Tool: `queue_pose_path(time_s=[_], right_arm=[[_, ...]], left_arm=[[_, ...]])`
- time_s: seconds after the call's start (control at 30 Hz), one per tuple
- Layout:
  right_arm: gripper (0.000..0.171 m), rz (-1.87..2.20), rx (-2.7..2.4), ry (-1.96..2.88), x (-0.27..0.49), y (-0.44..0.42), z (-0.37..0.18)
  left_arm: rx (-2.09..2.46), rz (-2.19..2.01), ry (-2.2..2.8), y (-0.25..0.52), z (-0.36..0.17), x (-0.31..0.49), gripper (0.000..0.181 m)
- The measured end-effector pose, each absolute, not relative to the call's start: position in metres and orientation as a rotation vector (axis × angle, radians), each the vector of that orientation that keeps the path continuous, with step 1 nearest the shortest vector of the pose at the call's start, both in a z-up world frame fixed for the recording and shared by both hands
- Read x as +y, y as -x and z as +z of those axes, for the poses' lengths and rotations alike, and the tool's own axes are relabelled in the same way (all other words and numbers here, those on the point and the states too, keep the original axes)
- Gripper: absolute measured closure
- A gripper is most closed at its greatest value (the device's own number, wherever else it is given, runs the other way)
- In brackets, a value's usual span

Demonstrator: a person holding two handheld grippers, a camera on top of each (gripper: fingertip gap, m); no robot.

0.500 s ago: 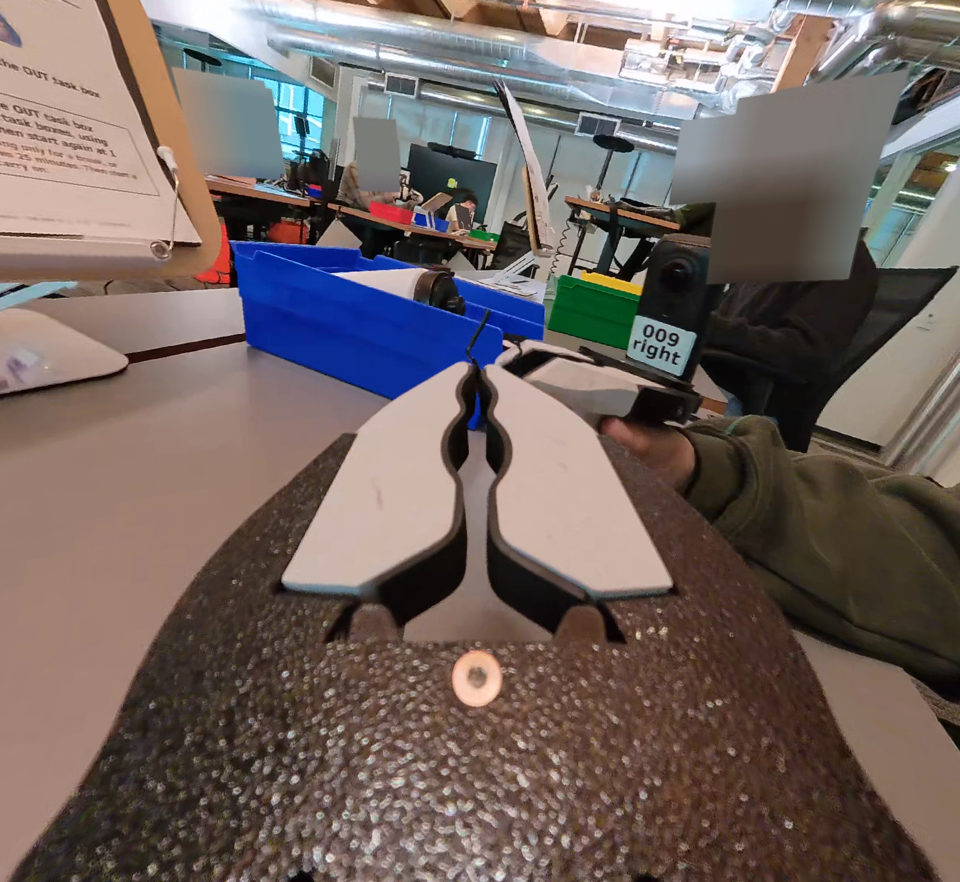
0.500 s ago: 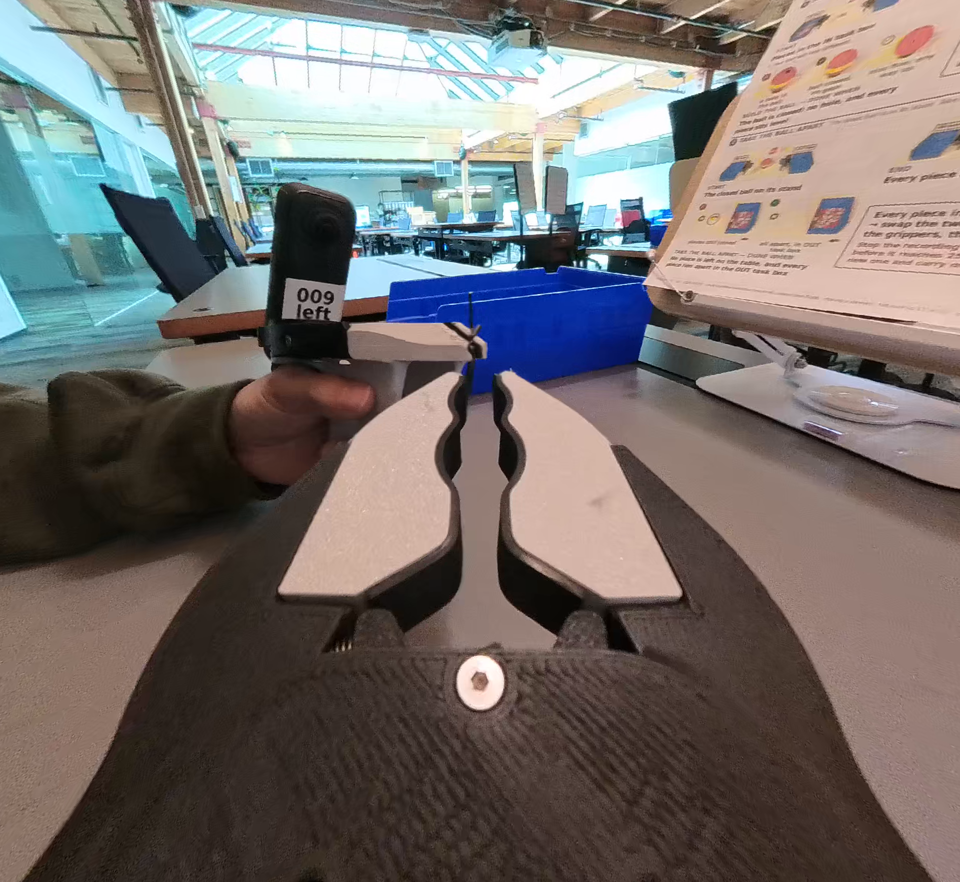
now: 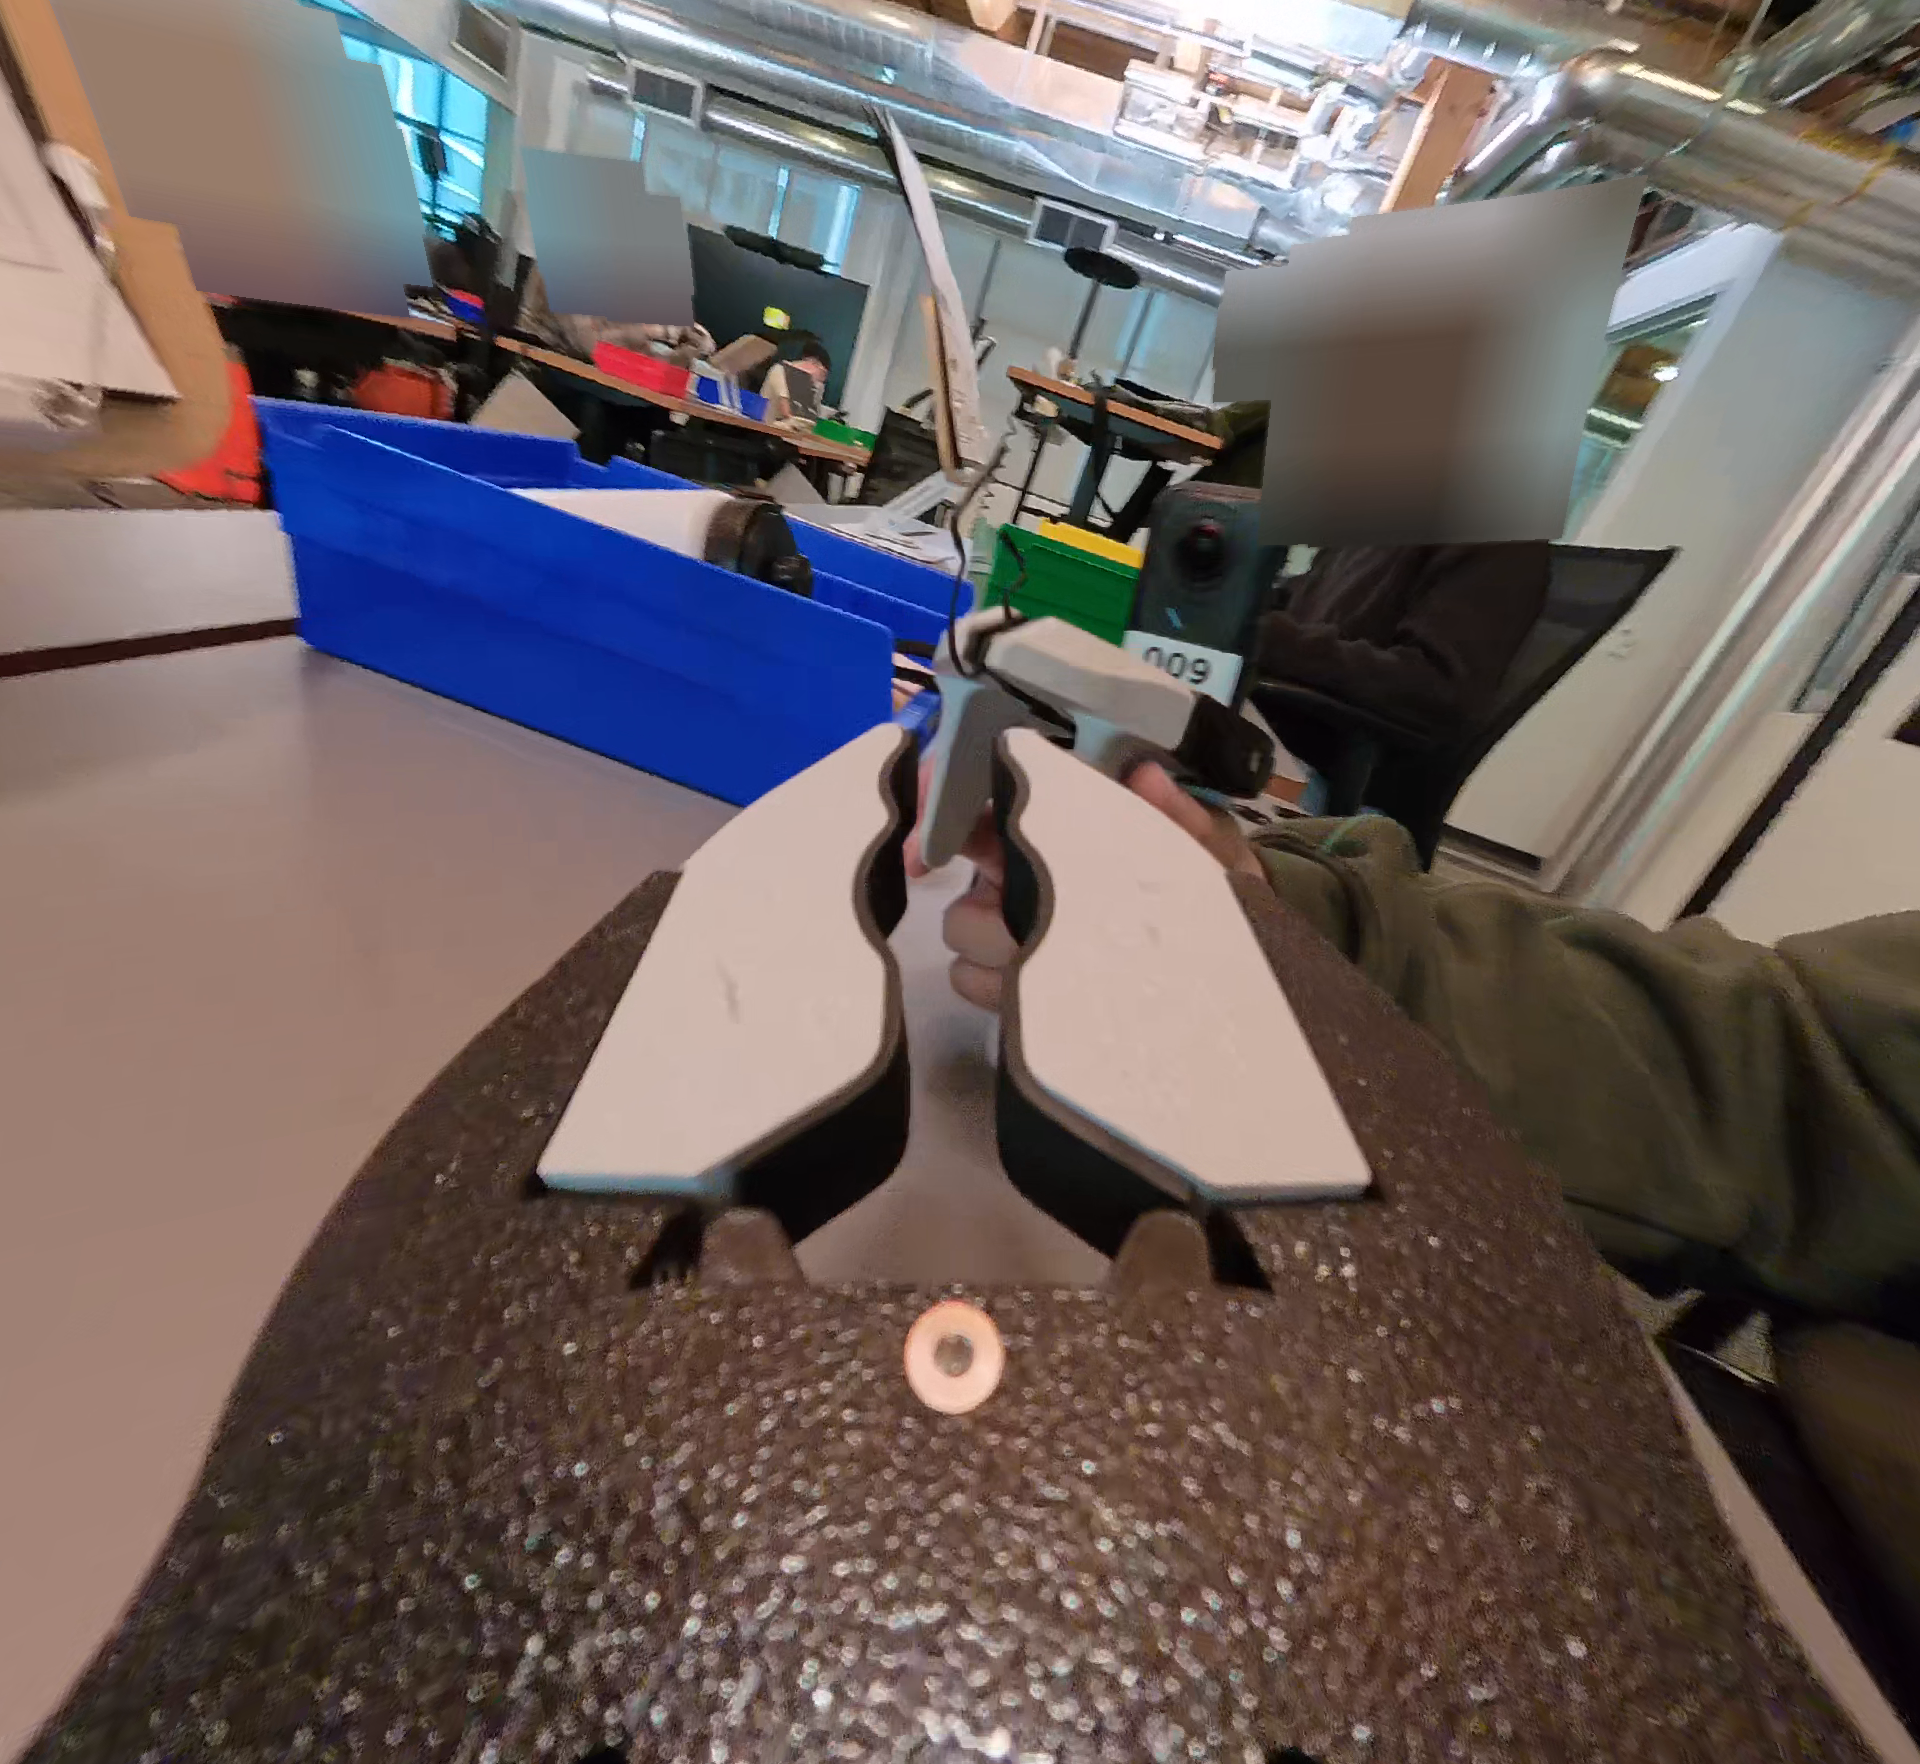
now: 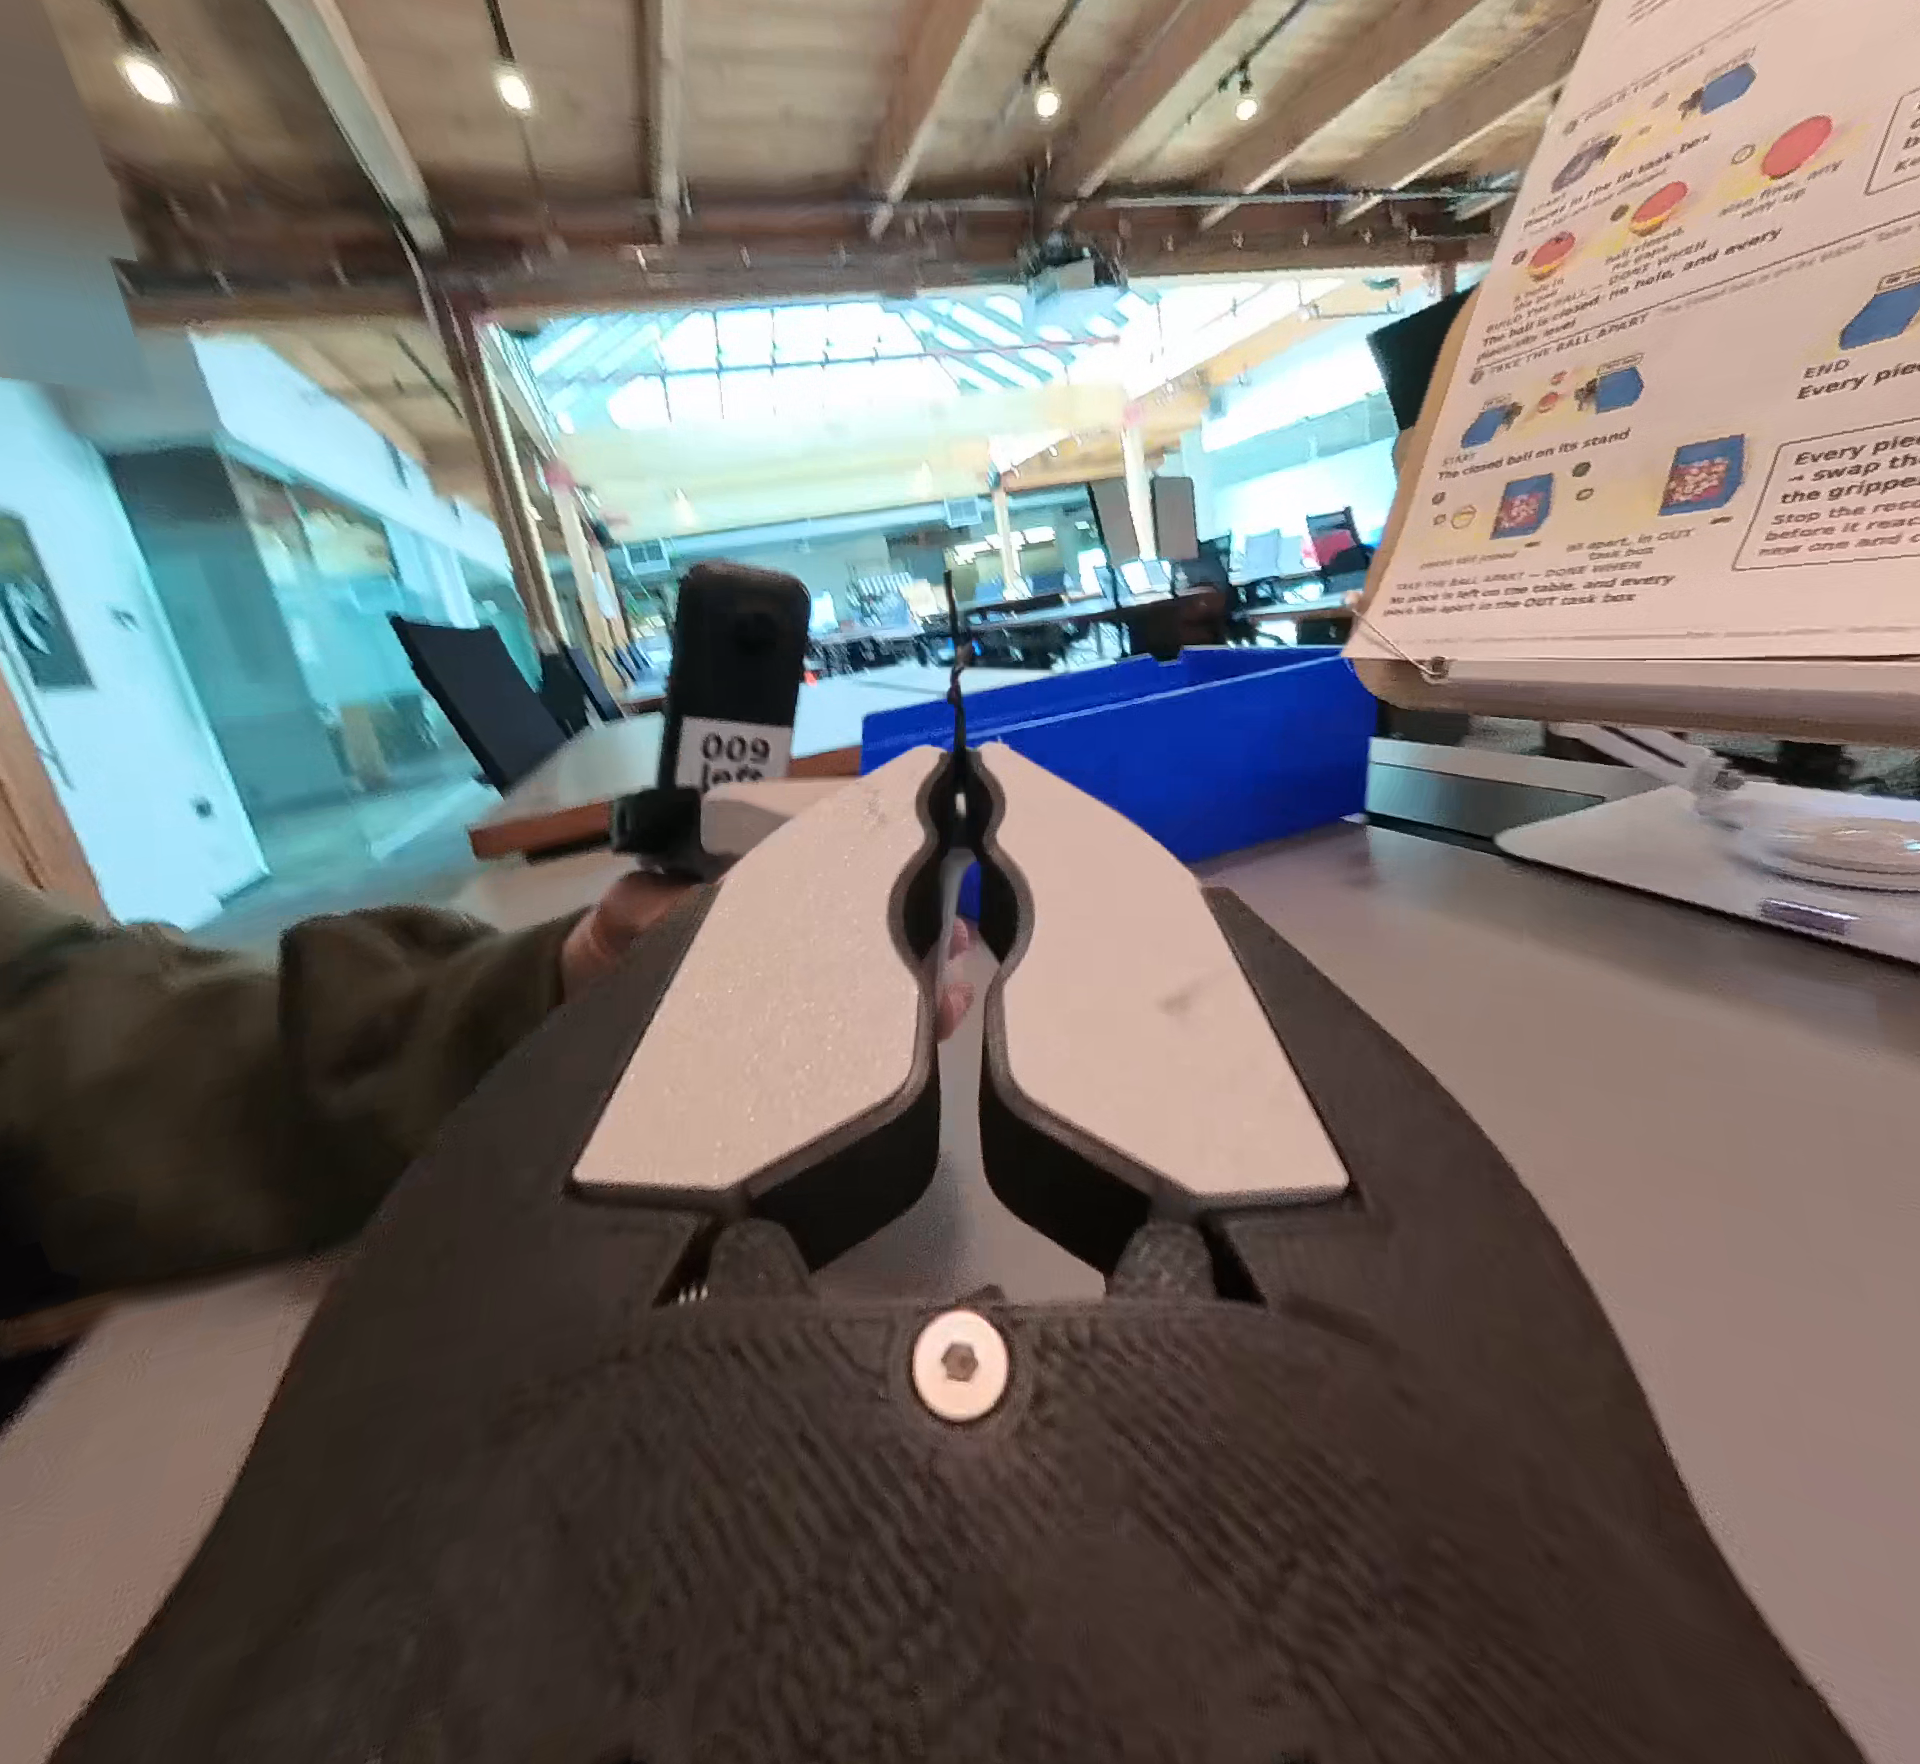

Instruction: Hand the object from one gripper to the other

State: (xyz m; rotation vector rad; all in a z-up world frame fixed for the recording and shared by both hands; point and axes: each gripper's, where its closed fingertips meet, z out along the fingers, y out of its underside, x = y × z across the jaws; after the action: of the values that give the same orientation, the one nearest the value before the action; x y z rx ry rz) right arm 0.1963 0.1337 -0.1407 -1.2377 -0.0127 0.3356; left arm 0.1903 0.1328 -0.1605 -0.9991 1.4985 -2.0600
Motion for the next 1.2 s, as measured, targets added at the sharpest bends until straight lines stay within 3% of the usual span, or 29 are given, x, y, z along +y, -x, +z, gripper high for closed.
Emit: queue_pose_path(time_s=[0.57, 0.63, 0.7, 1.03, 1.2], right_arm=[[0.17, 0.442, -0.047, 1.257, 0.137, -0.183, -0.146], [0.165, 0.343, -0.043, 1.29, 0.138, -0.19, -0.149], [0.139, 0.147, -0.039, 1.32, 0.137, -0.202, -0.148], [0.135, -0.506, -0.533, 1.566, 0.137, -0.194, -0.179], [0.157, -0.616, -0.638, 1.607, 0.139, -0.191, -0.189]], left_arm=[[1.438, -2.199, 0.992, -0.186, -0.151, 0.131, 0.18], [1.457, -2.098, 1.016, -0.19, -0.155, 0.134, 0.18], [1.476, -1.932, 1.064, -0.197, -0.165, 0.143, 0.18], [1.837, -1.144, 0.762, -0.202, -0.208, 0.146, 0.18], [1.896, -0.89, 0.619, -0.204, -0.221, 0.146, 0.18]])
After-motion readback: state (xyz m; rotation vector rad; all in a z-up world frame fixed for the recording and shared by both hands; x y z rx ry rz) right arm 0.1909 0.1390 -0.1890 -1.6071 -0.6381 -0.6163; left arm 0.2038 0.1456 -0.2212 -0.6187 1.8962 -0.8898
